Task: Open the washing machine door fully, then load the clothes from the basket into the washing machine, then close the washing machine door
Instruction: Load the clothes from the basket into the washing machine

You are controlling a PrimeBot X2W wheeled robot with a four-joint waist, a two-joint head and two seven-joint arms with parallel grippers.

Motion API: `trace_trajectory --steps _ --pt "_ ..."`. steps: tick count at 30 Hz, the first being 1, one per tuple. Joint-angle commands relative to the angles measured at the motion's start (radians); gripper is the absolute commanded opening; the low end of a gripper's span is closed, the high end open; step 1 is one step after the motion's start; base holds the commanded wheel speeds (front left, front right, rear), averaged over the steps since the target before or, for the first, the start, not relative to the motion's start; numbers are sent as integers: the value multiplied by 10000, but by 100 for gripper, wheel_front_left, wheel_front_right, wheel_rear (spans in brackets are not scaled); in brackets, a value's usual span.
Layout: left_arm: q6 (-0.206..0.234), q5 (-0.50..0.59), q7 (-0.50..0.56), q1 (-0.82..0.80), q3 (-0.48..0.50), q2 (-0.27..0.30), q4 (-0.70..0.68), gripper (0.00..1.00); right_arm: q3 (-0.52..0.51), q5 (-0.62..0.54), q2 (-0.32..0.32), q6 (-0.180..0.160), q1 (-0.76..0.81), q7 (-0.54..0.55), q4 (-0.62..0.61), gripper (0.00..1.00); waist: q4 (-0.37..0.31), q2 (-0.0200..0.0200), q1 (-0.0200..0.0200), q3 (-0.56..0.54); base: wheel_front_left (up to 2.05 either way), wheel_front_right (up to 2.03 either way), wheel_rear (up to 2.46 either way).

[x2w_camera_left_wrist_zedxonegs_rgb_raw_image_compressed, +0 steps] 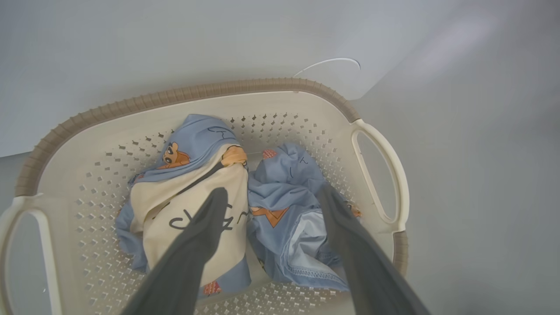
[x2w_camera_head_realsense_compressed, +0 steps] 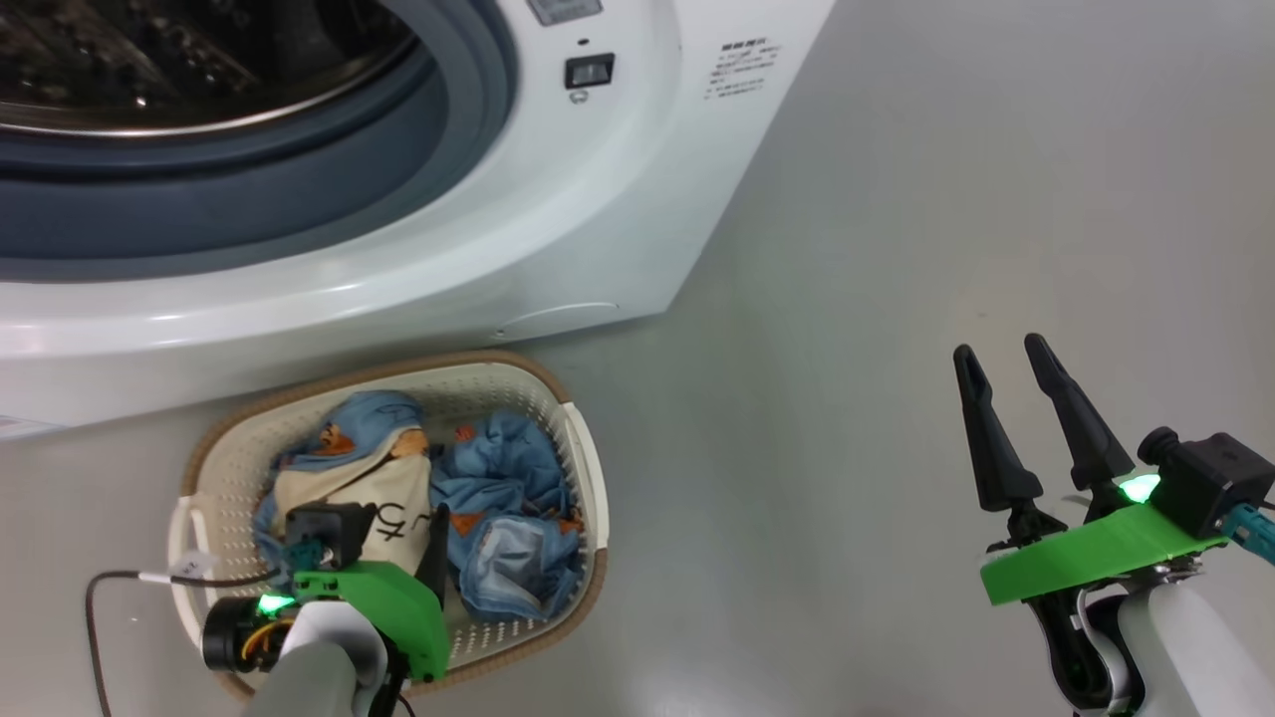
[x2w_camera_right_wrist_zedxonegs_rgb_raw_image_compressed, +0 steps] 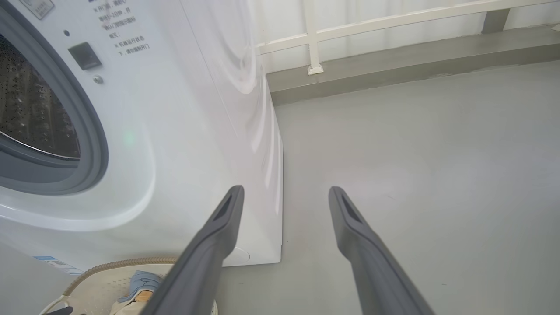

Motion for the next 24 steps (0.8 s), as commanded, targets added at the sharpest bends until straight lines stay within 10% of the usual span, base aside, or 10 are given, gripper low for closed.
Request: trace_trajectory --steps 1,24 --pt "82 36 -65 -198 251 242 158 100 215 -7 -68 54 -139 -120 -226 100 -335 0 -1 397 0 0 0" --pt "1010 -190 771 -1738 252 1220 1050 100 719 45 286 54 -793 -120 -404 100 -1175 0 -1 1775 0 0 0"
